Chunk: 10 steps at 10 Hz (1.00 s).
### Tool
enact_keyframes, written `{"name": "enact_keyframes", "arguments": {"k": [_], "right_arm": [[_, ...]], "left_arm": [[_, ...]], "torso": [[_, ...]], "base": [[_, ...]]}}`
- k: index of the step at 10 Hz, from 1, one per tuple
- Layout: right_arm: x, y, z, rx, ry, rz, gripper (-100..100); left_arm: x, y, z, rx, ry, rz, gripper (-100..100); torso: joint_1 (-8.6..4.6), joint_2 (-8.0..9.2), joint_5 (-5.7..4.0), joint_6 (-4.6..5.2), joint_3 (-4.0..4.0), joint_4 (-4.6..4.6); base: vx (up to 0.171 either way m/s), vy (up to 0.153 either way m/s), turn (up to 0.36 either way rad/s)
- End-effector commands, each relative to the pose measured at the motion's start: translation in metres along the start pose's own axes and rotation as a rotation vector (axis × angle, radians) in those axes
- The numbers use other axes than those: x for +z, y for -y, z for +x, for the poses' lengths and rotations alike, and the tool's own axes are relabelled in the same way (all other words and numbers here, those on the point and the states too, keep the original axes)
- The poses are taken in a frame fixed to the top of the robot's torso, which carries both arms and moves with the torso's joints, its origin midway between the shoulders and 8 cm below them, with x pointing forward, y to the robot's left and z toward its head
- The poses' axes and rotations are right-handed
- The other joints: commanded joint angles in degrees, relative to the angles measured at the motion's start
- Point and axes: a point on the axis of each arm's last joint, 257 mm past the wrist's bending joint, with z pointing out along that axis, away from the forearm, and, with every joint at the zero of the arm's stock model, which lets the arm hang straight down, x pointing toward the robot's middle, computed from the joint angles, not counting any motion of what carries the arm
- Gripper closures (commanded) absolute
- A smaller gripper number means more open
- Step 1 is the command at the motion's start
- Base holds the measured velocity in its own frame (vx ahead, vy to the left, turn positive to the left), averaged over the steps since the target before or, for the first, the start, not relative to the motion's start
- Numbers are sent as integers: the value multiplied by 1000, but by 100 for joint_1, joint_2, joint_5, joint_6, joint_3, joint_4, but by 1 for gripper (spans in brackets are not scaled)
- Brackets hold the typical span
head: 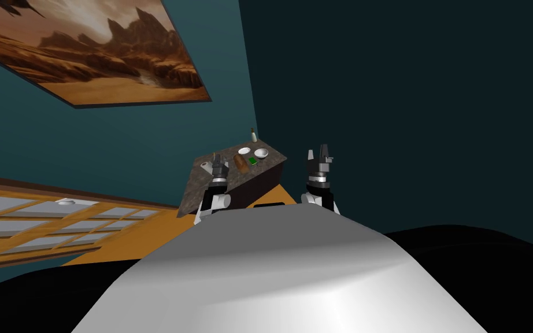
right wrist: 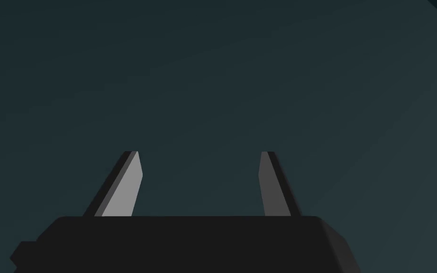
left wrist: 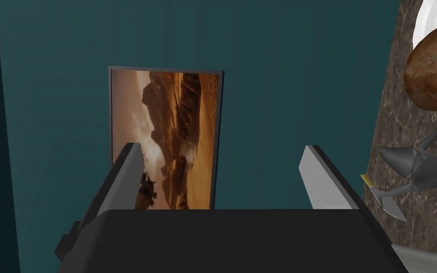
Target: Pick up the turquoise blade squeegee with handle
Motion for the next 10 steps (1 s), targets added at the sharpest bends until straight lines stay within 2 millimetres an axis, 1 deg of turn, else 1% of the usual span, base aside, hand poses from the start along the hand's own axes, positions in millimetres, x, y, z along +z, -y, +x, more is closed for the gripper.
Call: {"name": "enact_keyframes", "arguments": {"k": [1,2,3,4,5,6,7,10], "right_arm": [[0,0,0,0,0,0,0],[0,0,0,0,0,0,0],[0,0,0,0,0,0,0],[0,0,0,0,0,0,0],[0,0,0,0,0,0,0],[0,0,0,0,0,0,0],[0,0,0,0,0,0,0],[0,0,0,0,0,0,0]], "left_arm": [[1,-10,1,-12,-7,-34,-100],[5,-19,5,-37,-16,-67,-100],[5,-22,5,-37,-18,-78,-100],[8,-31,10,-63,-27,-113,-100],[8,-33,10,-63,-29,-123,-100],[11,-42,15,-90,-38,-156,-100],[10,-45,16,-90,-40,-169,-100],[15,-64,27,-146,-60,-240,-100]], "torso": [[0,0,0,0,0,0],[0,-2,0,-1,-1,0],[-2,-3,0,0,-2,-1],[-1,-5,0,-1,-3,-1],[-3,-5,-1,0,-3,-1],[-2,-6,-1,-1,-3,-1],[-3,-6,-1,0,-3,-1],[-4,-12,-1,-1,-7,-3]], "base": [[-27,-8,-9],[-25,-11,-11],[-19,-9,-6],[-22,-14,-6],[-18,-12,-5],[-21,-16,1],[-14,-16,0],[-4,-20,6]]}}
